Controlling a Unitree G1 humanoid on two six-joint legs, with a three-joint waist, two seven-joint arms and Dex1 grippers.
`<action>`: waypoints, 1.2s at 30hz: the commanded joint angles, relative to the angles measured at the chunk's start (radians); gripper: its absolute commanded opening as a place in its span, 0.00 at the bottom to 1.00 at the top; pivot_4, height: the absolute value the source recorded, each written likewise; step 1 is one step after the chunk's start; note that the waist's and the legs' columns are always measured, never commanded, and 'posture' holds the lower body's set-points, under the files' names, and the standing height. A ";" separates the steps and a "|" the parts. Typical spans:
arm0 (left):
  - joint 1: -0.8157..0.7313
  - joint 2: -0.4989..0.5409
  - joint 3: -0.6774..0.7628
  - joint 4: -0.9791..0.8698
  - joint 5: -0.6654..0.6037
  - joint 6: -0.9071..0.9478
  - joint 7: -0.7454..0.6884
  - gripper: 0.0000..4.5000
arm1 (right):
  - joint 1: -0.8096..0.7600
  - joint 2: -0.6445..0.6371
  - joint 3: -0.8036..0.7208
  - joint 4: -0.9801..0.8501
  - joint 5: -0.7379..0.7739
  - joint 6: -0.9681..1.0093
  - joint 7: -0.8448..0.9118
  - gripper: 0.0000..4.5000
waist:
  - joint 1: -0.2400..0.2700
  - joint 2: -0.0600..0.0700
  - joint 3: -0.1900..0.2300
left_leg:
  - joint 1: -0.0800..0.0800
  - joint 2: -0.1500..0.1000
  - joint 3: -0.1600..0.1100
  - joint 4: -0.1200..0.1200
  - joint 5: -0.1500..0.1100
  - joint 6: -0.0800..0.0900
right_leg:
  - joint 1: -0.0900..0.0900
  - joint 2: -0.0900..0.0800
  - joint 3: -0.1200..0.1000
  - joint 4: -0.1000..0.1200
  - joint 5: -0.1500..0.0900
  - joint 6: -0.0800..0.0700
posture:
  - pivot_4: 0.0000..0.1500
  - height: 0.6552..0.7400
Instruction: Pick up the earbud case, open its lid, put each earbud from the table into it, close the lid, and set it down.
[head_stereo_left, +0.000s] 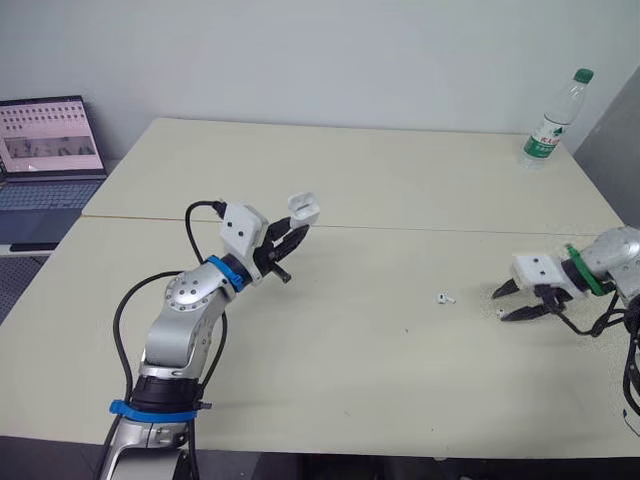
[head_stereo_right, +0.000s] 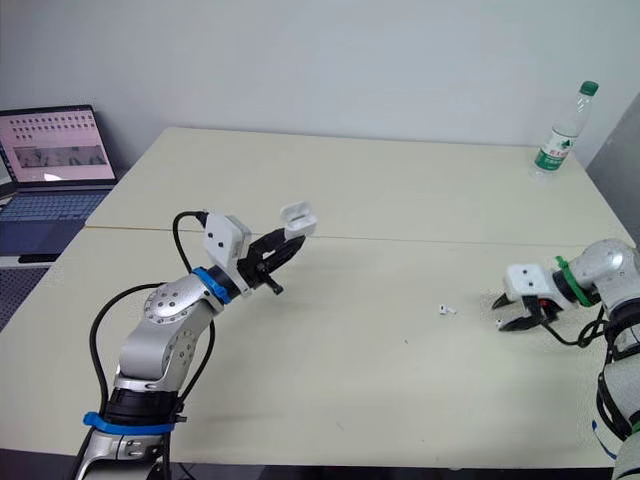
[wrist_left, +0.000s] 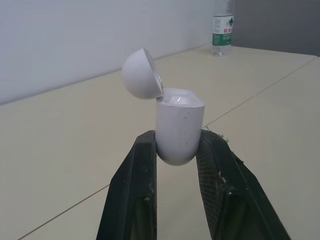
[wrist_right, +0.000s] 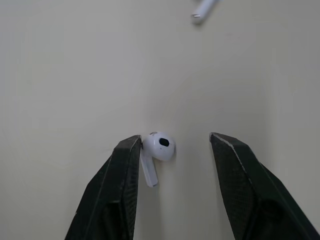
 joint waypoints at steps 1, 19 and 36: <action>0.011 0.005 0.016 -0.055 -0.007 -0.011 0.007 0.17 | 0.114 -0.083 -0.098 -0.260 0.048 0.257 0.009 0.50 | 0.002 0.000 0.000 | 0.000 0.000 -0.001 -0.001 0.000 0.000 | 0.000 0.000 -0.001 0.000 0.000 0.000 | 1.00 1.00; -0.038 0.003 0.002 -0.009 -0.001 -0.019 -0.018 0.17 | 0.440 -0.119 -0.285 -0.709 0.023 0.444 -0.147 0.50 | -0.001 0.001 -0.001 | 0.000 -0.001 0.000 -0.001 0.000 0.000 | 0.000 0.002 0.001 -0.001 0.000 0.001 | 1.00 1.00; -0.009 0.004 0.010 -0.034 -0.003 -0.010 -0.012 0.17 | 0.346 -0.148 -0.292 -0.623 0.020 0.408 -0.014 0.50 | -0.001 0.001 -0.001 | 0.000 -0.001 0.001 0.000 0.000 0.000 | 0.000 0.002 0.002 -0.001 0.000 0.001 | 1.00 1.00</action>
